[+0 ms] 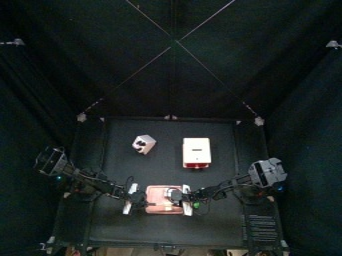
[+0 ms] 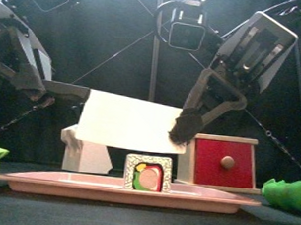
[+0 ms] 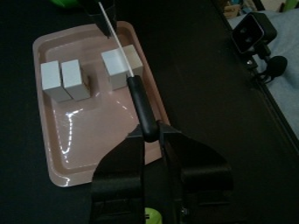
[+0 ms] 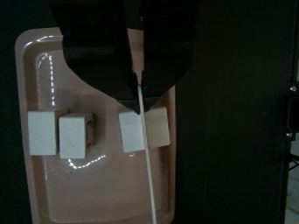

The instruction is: Cut sushi roll

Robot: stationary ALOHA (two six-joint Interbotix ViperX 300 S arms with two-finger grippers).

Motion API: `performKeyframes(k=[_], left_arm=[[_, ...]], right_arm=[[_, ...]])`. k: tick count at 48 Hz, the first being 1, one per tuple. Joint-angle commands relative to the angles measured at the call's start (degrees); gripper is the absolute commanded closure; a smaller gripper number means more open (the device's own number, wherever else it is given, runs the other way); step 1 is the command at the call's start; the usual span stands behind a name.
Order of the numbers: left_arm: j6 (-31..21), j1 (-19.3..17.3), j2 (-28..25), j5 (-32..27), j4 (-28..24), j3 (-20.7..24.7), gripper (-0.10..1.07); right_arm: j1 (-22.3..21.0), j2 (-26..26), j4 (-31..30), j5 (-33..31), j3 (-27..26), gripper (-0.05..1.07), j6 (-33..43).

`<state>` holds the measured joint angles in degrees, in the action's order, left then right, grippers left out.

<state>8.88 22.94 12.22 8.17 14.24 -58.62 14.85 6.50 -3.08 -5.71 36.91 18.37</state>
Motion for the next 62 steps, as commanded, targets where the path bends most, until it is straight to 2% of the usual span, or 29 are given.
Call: performKeyframes(k=[1, 62], left_arm=[[0.18, 2.55, -0.26, -0.79, -0.09, -0.18, 0.53], [0.53, 2.20, -0.35, -0.70, -0.62, 0.18, 0.53]], right_arm=[[0.79, -0.44, 0.26, -0.70, 0.53, 0.76, 0.18], [0.53, -0.26, -0.26, -0.62, -0.26, 0.76, 0.00]])
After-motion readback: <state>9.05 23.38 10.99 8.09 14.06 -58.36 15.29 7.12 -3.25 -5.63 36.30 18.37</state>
